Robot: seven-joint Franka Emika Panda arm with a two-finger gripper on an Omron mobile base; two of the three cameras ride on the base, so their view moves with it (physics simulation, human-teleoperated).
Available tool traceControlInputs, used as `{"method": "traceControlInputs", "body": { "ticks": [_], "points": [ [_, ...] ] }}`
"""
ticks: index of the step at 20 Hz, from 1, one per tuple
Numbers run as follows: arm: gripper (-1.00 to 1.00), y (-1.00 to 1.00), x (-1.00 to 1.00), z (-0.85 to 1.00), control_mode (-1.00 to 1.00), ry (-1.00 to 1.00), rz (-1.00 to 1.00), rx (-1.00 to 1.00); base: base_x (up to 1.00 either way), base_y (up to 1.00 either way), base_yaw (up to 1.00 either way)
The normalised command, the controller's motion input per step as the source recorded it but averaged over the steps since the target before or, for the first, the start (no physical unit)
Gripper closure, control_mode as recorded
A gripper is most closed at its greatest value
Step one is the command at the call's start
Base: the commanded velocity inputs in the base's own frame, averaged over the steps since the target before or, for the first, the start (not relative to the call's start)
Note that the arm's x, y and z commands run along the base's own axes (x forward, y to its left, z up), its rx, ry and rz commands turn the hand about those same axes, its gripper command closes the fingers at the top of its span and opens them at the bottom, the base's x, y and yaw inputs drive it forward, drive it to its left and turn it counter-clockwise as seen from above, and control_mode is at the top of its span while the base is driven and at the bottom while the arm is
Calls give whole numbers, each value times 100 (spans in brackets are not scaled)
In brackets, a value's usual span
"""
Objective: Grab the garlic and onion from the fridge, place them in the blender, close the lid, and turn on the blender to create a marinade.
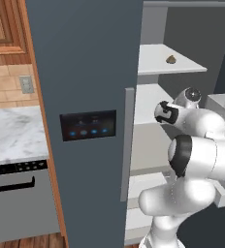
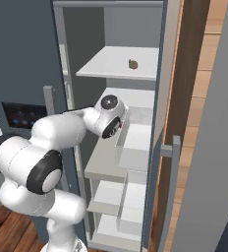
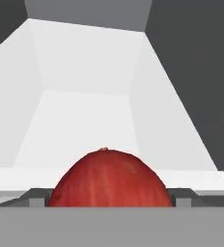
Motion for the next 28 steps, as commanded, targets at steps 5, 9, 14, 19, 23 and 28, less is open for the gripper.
{"method": "traceControlInputs", "body": {
  "ticks": [5,9,14,19,23,28],
  "points": [
    [100,46,-57,73,-100,8,0,0,0,0,0],
    [100,38,-62,59,-100,8,0,0,0,0,0],
    [100,29,-79,58,-100,13,0,2,0,0,0],
    [100,19,-99,31,-100,8,0,6,0,0,0],
    [100,27,-100,15,-100,7,0,7,0,0,0],
    [100,41,-97,3,-100,9,0,5,0,0,0]
  ]
}}
